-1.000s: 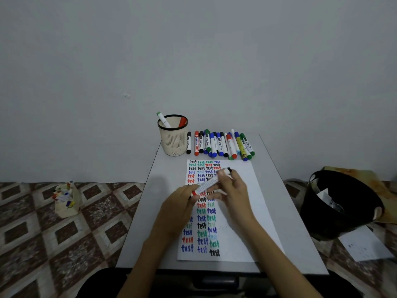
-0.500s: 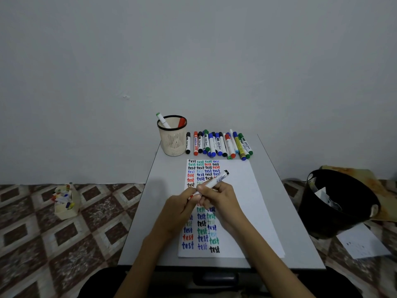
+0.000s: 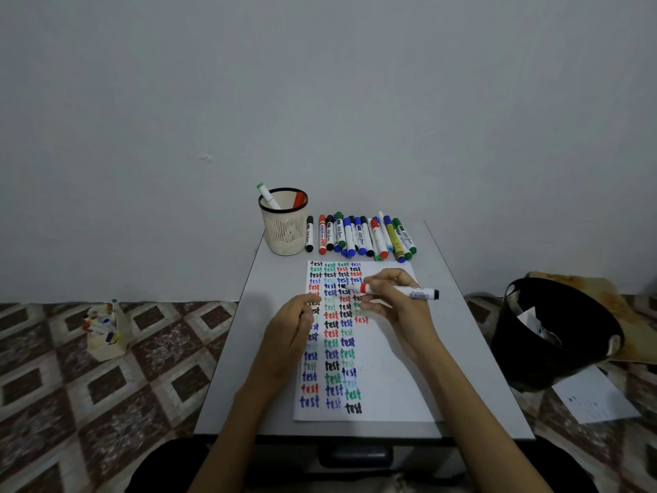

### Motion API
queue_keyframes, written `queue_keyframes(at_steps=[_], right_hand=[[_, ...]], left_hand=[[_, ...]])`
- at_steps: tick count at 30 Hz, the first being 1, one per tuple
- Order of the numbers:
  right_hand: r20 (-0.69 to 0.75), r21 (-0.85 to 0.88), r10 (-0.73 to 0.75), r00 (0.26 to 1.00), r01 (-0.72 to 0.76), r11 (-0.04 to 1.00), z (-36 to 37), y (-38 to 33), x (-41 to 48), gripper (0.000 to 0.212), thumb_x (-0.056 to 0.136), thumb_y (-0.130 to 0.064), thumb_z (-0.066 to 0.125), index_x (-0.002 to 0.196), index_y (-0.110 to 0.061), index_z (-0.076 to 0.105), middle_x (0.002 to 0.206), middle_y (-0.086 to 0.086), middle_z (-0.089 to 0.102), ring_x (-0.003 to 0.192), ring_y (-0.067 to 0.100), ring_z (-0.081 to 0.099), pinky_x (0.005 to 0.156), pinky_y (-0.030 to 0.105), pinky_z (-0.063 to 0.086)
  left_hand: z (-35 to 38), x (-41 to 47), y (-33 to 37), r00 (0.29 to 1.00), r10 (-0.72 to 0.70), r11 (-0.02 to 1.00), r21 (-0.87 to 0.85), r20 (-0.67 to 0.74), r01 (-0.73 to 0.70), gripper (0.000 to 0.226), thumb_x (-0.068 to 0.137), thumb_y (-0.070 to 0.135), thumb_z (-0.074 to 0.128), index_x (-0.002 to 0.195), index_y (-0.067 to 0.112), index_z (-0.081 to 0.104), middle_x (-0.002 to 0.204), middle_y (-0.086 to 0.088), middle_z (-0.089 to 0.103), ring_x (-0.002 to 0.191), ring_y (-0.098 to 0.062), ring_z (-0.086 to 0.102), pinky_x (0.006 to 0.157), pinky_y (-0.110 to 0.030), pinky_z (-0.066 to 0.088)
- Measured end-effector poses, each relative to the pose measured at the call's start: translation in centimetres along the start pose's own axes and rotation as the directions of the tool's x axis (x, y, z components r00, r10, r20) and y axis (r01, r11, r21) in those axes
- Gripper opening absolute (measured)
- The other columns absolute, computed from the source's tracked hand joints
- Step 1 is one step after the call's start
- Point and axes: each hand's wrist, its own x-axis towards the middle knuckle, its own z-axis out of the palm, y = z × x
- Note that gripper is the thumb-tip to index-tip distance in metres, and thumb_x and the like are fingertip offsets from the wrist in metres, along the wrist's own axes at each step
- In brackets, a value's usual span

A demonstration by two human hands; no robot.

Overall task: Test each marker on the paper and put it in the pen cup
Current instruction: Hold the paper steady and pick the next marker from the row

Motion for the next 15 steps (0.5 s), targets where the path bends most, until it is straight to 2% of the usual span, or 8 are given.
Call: queue_keyframes(at_steps=[2,4,6,8,11,15], right_hand=[[-0.008,-0.056,0.017,1.0,-0.017,0.998,-0.7,0.2,0.0,0.009,0.083,0.007,0.063,0.09,0.001,0.062,0.094,0.022,0.069,0.073,0.03,0.07,0.061,0.034,0.06],[0.002,-0.087,0.04,0.999,-0.039,0.995,-1.1,0.5,0.0,0.007,0.083,0.007,0.065,0.089,0.004,0.062,0.099,0.025,0.068,0.085,0.035,0.07,0.065,0.042,0.061],[0.042,-0.072,0.062,0.997,-0.058,0.996,-1.4,0.9,0.1,0.01,0.08,0.009,0.068,0.085,0.004,0.061,0.095,0.027,0.066,0.087,0.039,0.068,0.064,0.044,0.059],[0.051,-0.106,0.063,0.997,-0.058,0.993,-1.4,1.3,0.3,0.017,0.076,0.011,0.071,0.077,-0.001,0.058,0.084,0.025,0.065,0.079,0.038,0.068,0.054,0.037,0.056],[0.031,-0.146,0.039,0.999,-0.034,0.989,-1.3,1.8,0.4,0.024,0.079,0.009,0.069,0.07,-0.005,0.052,0.064,0.019,0.062,0.049,0.026,0.06,0.042,0.027,0.045],[0.04,-0.189,0.017,0.999,-0.009,0.982,-0.8,1.5,0.7,0.023,0.08,0.007,0.07,0.071,-0.004,0.052,0.067,0.019,0.065,0.051,0.025,0.061,0.042,0.027,0.047]], left_hand=[[0.2,0.3,-0.4,1.0,0.01,0.999,0.046,0.007,-0.01,0.02,0.097,0.021,0.036,0.106,0.016,0.052,0.114,0.003,0.059,0.095,-0.011,0.062,0.074,-0.035,0.055],[0.3,0.4,-0.6,1.0,0.013,0.997,0.072,0.021,-0.014,0.014,0.095,0.018,0.041,0.103,0.015,0.052,0.118,0.007,0.056,0.1,-0.011,0.06,0.077,-0.036,0.055],[0.2,0.5,-0.7,1.0,0.019,0.996,0.092,0.014,-0.02,0.016,0.091,0.011,0.05,0.106,0.015,0.053,0.119,0.009,0.056,0.102,-0.01,0.059,0.081,-0.035,0.054],[0.1,0.5,-0.8,1.0,0.012,0.996,0.091,-0.002,-0.012,0.03,0.086,0.009,0.057,0.115,0.018,0.053,0.111,0.008,0.06,0.098,-0.01,0.061,0.081,-0.033,0.054],[-0.1,0.4,-0.7,1.0,-0.011,0.997,0.072,-0.013,0.012,0.042,0.082,0.011,0.062,0.121,0.023,0.051,0.097,0.008,0.064,0.089,-0.005,0.063,0.081,-0.028,0.054],[-0.2,0.4,-0.7,0.999,-0.033,0.998,0.049,-0.025,0.034,0.044,0.081,0.011,0.067,0.117,0.031,0.05,0.093,0.009,0.065,0.087,-0.003,0.064,0.08,-0.023,0.054]])
